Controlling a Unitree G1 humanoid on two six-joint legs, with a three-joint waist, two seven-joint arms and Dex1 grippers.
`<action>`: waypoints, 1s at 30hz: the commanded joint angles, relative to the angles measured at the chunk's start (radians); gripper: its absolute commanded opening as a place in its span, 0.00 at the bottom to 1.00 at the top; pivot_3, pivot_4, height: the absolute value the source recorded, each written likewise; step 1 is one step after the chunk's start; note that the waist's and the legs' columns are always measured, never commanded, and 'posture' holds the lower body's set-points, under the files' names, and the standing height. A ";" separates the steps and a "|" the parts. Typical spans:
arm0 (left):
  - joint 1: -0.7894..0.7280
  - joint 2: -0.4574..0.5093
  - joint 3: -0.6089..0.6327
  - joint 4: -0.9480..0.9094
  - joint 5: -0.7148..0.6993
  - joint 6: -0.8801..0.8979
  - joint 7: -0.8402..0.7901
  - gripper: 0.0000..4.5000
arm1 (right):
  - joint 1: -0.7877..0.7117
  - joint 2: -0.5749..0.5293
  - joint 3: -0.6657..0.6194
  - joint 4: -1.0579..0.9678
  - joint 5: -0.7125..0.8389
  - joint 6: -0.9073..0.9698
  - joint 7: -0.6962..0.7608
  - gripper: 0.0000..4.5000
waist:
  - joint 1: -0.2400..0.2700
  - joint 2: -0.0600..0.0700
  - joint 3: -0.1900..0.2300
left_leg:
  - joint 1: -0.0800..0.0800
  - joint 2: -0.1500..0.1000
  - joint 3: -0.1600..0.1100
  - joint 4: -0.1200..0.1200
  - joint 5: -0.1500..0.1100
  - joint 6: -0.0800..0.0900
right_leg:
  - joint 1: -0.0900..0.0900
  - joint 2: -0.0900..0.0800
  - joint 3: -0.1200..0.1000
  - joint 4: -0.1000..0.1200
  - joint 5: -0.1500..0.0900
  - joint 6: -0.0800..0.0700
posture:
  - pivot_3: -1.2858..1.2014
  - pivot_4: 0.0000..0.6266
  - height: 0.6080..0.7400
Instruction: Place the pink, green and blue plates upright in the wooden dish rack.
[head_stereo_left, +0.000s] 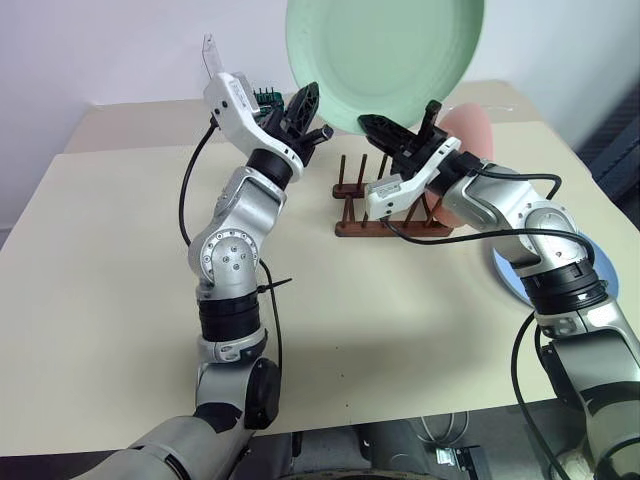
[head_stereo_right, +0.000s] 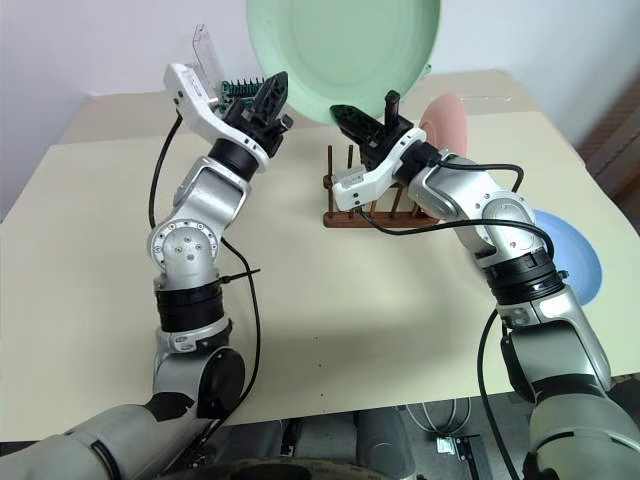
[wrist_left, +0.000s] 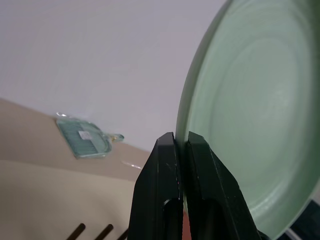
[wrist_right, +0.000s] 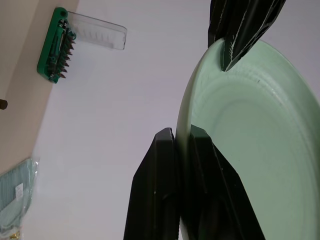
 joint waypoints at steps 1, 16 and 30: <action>-0.004 0.004 -0.042 -0.007 0.025 -0.043 -0.017 0.00 | -0.019 -0.013 -0.016 -0.024 0.019 0.004 -0.012 0.01 | 0.000 0.000 0.000 | 0.000 0.000 0.000 0.000 0.000 0.000 | 0.000 0.000 0.000 0.000 0.000 0.000 | 0.52 0.24 1.00; 0.074 0.240 0.016 -0.080 -0.341 0.235 -0.267 0.99 | -0.059 -0.117 -0.024 0.097 -0.005 -0.006 -0.067 0.00 | -0.003 0.000 0.000 | 0.001 0.001 0.000 -0.001 0.000 0.000 | 0.000 0.001 0.000 0.000 0.000 0.000 | 0.52 0.24 1.00; 0.073 0.745 -0.017 0.115 -0.145 0.096 -0.781 0.99 | -0.158 0.132 -0.292 0.084 1.074 0.246 0.365 0.00 | -0.009 0.000 0.000 | 0.001 0.004 -0.003 -0.002 0.000 0.000 | 0.001 0.001 0.000 -0.002 0.001 -0.001 | 0.52 0.24 1.00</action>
